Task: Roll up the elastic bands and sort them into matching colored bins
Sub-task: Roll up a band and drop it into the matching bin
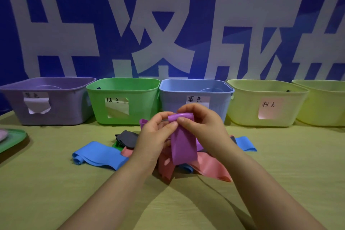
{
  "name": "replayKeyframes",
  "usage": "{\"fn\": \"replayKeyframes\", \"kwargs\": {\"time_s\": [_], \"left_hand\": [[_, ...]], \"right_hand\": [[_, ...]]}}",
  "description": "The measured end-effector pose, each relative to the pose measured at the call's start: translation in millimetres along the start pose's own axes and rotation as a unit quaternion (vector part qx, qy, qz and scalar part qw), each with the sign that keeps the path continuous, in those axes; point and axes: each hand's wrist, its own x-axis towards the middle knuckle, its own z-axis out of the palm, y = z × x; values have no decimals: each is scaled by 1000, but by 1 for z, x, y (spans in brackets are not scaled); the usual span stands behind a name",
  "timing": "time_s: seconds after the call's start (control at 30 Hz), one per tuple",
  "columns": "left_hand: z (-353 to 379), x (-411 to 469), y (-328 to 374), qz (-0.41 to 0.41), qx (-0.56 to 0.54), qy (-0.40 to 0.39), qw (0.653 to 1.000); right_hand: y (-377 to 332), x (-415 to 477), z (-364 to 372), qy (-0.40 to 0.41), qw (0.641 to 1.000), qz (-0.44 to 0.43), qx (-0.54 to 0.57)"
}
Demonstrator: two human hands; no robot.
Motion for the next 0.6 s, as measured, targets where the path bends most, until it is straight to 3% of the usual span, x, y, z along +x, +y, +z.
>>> {"fn": "replayKeyframes", "kwargs": {"time_s": [0.3, 0.6], "left_hand": [[0, 0, 1, 71, 79, 47, 993], [7, -3, -6, 87, 214, 18, 973]], "right_hand": [[-12, -5, -12, -29, 995, 66, 61], [1, -23, -20, 38, 993, 48, -99]]}}
